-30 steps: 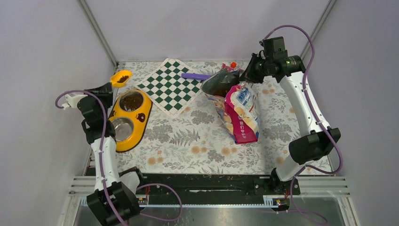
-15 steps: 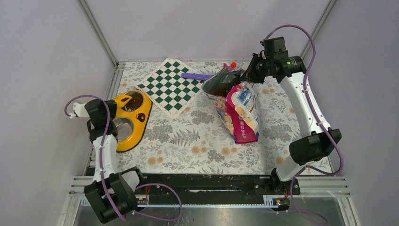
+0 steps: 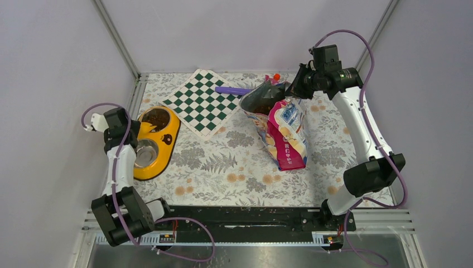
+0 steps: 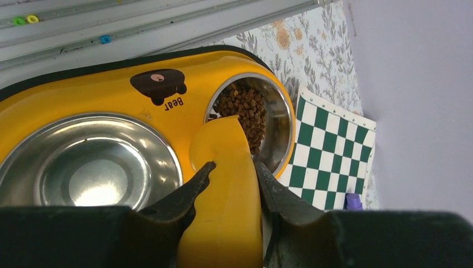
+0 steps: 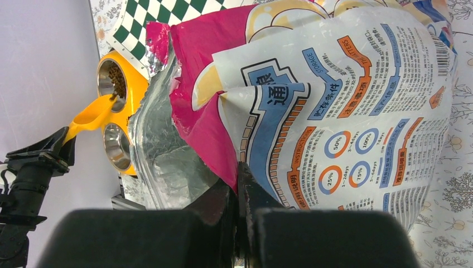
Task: Serve the pet food
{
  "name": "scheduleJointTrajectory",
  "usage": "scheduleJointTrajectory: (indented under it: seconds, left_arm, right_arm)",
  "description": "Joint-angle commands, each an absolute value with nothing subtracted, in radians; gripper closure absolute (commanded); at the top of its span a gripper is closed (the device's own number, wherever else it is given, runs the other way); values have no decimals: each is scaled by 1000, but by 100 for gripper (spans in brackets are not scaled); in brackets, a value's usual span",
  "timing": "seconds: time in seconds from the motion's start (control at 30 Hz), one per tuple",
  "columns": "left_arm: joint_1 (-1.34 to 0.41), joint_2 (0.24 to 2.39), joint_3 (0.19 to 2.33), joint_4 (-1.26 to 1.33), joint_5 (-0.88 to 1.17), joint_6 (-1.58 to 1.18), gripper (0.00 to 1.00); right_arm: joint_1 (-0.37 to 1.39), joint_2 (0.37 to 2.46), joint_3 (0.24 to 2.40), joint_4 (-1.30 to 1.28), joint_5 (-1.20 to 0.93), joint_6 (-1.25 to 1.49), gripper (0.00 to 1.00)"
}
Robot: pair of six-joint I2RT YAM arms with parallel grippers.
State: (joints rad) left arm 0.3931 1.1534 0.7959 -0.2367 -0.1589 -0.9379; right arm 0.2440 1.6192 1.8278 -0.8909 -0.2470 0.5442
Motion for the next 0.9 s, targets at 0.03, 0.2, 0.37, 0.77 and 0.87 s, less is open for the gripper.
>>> scheduleJointTrajectory:
  seconds: [0.03, 0.2, 0.37, 0.77, 0.87]
  left_arm:
    - [348, 1180, 907, -283, -272, -890, 100]
    - [317, 1223, 1024, -377, -344, -816, 100]
    - [296, 1249, 1140, -466, -417, -722, 100]
    - [274, 1217, 1238, -300, 202, -565, 100]
    - [256, 1231, 1243, -141, 504, -625, 100]
  right_arm:
    - [239, 1555, 1829, -743, -254, 561, 100]
    - [239, 1557, 1828, -742, -251, 563, 100]
    - [239, 1560, 1825, -744, -252, 560, 100]
    - [261, 1586, 1872, -797, -250, 511, 100]
    - [280, 1590, 1879, -796, -259, 512, 100]
